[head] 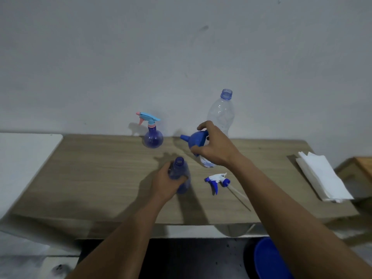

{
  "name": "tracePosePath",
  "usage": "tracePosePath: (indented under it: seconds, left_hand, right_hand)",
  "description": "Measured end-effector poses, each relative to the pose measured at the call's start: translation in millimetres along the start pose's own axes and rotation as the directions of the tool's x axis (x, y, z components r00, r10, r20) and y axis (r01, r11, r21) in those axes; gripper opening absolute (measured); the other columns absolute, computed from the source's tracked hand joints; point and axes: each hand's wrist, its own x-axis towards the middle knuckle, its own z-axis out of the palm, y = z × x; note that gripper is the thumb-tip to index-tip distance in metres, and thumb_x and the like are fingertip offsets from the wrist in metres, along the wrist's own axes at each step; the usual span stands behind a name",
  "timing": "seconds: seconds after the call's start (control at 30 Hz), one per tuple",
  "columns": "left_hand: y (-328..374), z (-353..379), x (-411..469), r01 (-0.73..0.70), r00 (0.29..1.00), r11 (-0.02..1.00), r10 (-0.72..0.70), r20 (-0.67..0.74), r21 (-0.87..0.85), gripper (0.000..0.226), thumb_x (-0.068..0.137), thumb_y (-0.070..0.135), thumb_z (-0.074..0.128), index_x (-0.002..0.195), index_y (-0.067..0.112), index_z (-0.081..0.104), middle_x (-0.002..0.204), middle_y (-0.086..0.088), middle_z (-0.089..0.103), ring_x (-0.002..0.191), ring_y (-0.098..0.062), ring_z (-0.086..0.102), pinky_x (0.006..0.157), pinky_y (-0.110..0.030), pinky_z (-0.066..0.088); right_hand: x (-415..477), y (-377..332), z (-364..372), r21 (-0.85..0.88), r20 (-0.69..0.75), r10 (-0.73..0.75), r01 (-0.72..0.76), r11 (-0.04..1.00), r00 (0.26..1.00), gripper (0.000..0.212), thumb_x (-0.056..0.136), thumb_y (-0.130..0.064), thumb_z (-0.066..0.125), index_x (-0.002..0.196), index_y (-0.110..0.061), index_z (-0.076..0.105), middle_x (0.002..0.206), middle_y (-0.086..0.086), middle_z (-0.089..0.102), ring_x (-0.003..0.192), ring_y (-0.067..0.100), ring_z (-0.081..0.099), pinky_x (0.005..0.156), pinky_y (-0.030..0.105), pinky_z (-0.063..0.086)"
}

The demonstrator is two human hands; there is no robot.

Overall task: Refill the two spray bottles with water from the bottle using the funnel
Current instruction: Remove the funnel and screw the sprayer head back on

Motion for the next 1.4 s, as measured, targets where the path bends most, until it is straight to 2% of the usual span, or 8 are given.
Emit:
tracePosePath:
  seconds: [0.17, 0.33, 0.57, 0.73, 0.93, 1.07, 1.27, 1.4]
  left_hand:
    - [-3.0, -1.3, 1.0, -0.092, 0.995, 0.996, 0.092, -0.032, -0.020, 0.040, 0.072, 0.013, 0.082, 0.108, 0.019, 0.064, 0.092, 0.008, 0.068, 0.082, -0.008, 0.062, 0.064, -0.006, 0.042]
    - [-13.0, 2.5, 4.4, -0.094, 0.995, 0.995, 0.094, -0.036, -0.010, 0.051, 0.069, 0.023, 0.084, 0.115, 0.027, 0.062, 0.104, 0.008, 0.070, 0.094, -0.011, 0.066, 0.081, -0.027, 0.054]
    - [-14.2, -0.1, 6.6, -0.093, 0.996, 0.995, 0.092, -0.019, -0.036, 0.051, 0.070, 0.023, 0.084, 0.116, 0.026, 0.061, 0.103, 0.009, 0.070, 0.094, -0.010, 0.067, 0.084, -0.031, 0.056]
    - [-11.7, 0.4, 5.1, -0.082, 0.996, 0.995, 0.081, -0.021, -0.052, 0.050, 0.073, 0.019, 0.083, 0.118, 0.022, 0.062, 0.105, 0.008, 0.070, 0.092, -0.002, 0.066, 0.077, -0.012, 0.050]
    - [-14.1, -0.7, 3.2, -0.074, 0.997, 0.996, 0.074, -0.010, -0.051, 0.054, 0.073, 0.021, 0.084, 0.121, 0.022, 0.060, 0.109, 0.008, 0.069, 0.099, -0.008, 0.065, 0.085, -0.023, 0.052]
    - [-9.5, -0.8, -0.3, -0.067, 0.998, 0.997, 0.066, -0.007, -0.043, 0.052, 0.074, 0.019, 0.084, 0.120, 0.023, 0.061, 0.107, 0.011, 0.069, 0.094, 0.002, 0.063, 0.076, -0.012, 0.047]
    - [-5.7, -2.4, -3.4, -0.056, 0.998, 0.998, 0.056, 0.010, -0.011, 0.050, 0.077, 0.019, 0.082, 0.122, 0.023, 0.060, 0.106, 0.011, 0.068, 0.086, 0.008, 0.061, 0.063, 0.001, 0.042]
    - [-7.2, -1.3, -4.0, -0.053, 0.999, 0.998, 0.053, 0.008, -0.022, 0.048, 0.076, 0.021, 0.082, 0.119, 0.026, 0.061, 0.104, 0.012, 0.069, 0.086, 0.007, 0.065, 0.068, -0.004, 0.046]
  right_hand:
    - [-20.0, 42.3, 28.5, 0.151, -0.130, 0.105, -0.085, 0.985, 0.986, 0.053, 0.074, -0.024, 0.080, 0.120, -0.023, 0.053, 0.112, -0.003, 0.056, 0.090, 0.004, 0.057, 0.066, 0.009, 0.042]
    - [-27.4, 79.9, 67.5, 0.212, -0.145, 0.219, -0.186, 0.960, 0.965, 0.051, 0.071, -0.024, 0.081, 0.113, -0.023, 0.053, 0.106, -0.004, 0.056, 0.092, 0.017, 0.061, 0.079, 0.039, 0.058]
    - [-60.1, 103.4, 102.3, 0.208, -0.206, 0.175, -0.132, 0.969, 0.963, 0.053, 0.079, -0.027, 0.082, 0.125, -0.018, 0.057, 0.118, -0.006, 0.053, 0.102, 0.007, 0.054, 0.086, 0.020, 0.046]
    - [-102.6, 121.3, 121.2, 0.096, -0.148, 0.119, -0.105, 0.990, 0.982, 0.059, 0.086, -0.035, 0.075, 0.137, -0.018, 0.051, 0.133, -0.002, 0.058, 0.114, 0.012, 0.056, 0.094, 0.027, 0.047]
    - [-131.6, 140.1, 135.3, -0.014, -0.014, 0.158, -0.158, 0.987, 0.987, 0.063, 0.092, -0.045, 0.065, 0.146, -0.026, 0.038, 0.144, -0.004, 0.050, 0.124, 0.015, 0.054, 0.097, 0.034, 0.050]
    - [-132.1, 143.4, 132.7, -0.064, 0.031, 0.168, -0.166, 0.984, 0.985, 0.066, 0.090, -0.044, 0.065, 0.147, -0.024, 0.037, 0.143, -0.004, 0.052, 0.126, 0.018, 0.054, 0.096, 0.033, 0.049]
    - [-91.8, 132.2, 82.5, -0.149, -0.308, 0.036, -0.085, 0.985, 0.951, 0.037, 0.095, -0.022, 0.057, 0.132, -0.015, 0.057, 0.124, 0.005, 0.062, 0.113, 0.024, 0.057, 0.092, 0.039, 0.050]
    - [-38.4, 151.1, 53.2, -0.388, 0.080, 0.201, -0.156, 0.908, 0.976, 0.062, 0.086, -0.018, 0.060, 0.146, -0.020, 0.046, 0.143, 0.014, 0.048, 0.127, 0.038, 0.046, 0.105, 0.047, 0.043]
